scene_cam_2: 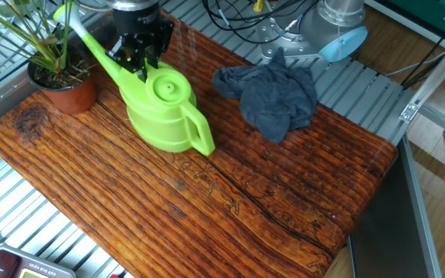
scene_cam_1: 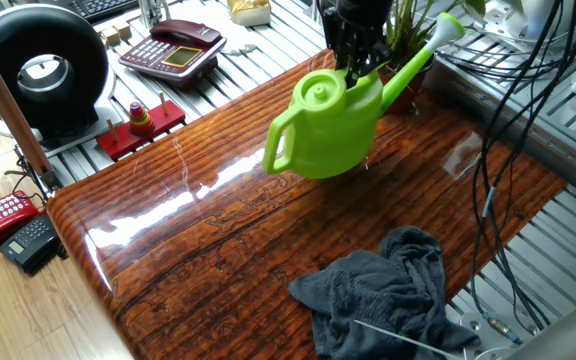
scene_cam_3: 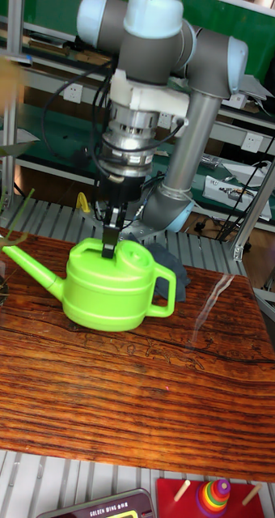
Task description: Water the plant
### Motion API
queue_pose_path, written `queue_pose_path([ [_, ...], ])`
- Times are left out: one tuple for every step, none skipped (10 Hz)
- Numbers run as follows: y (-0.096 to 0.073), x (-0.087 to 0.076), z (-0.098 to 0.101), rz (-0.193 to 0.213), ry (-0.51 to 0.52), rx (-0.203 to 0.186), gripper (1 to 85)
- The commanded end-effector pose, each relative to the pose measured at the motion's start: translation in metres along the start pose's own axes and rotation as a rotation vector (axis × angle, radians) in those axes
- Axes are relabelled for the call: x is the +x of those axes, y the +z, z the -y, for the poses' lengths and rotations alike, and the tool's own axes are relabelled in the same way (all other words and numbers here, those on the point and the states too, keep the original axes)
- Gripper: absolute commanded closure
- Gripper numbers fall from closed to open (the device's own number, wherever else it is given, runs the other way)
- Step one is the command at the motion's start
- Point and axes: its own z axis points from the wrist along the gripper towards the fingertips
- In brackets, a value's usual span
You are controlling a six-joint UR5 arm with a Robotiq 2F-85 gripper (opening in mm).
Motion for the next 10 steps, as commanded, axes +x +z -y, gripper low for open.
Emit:
queue_pose_path([
  [-0.027, -0.013, -0.004, 0.01, 0.023, -0.025, 84.7],
  [-0.033, -0.021, -0.005, 0.016, 0.036, -0.03, 84.7],
  [-0.035, -0.028, -0.005, 0.025, 0.044, -0.031, 84.7],
  [-0.037, -0.034, -0.005, 0.028, 0.05, -0.03, 84.7],
  [-0.038, -0.04, -0.005, 0.034, 0.058, -0.031, 84.7],
  [-0.039, -0.048, -0.006, 0.045, 0.066, -0.033, 84.7],
  [-0.039, -0.057, -0.007, 0.064, 0.076, -0.035, 84.7],
  [-0.039, -0.066, -0.007, 0.092, 0.086, -0.035, 84.7],
  [-0.038, -0.076, -0.006, 0.116, 0.085, -0.033, 84.7],
  [-0.037, -0.085, -0.004, 0.13, 0.088, -0.029, 84.7],
])
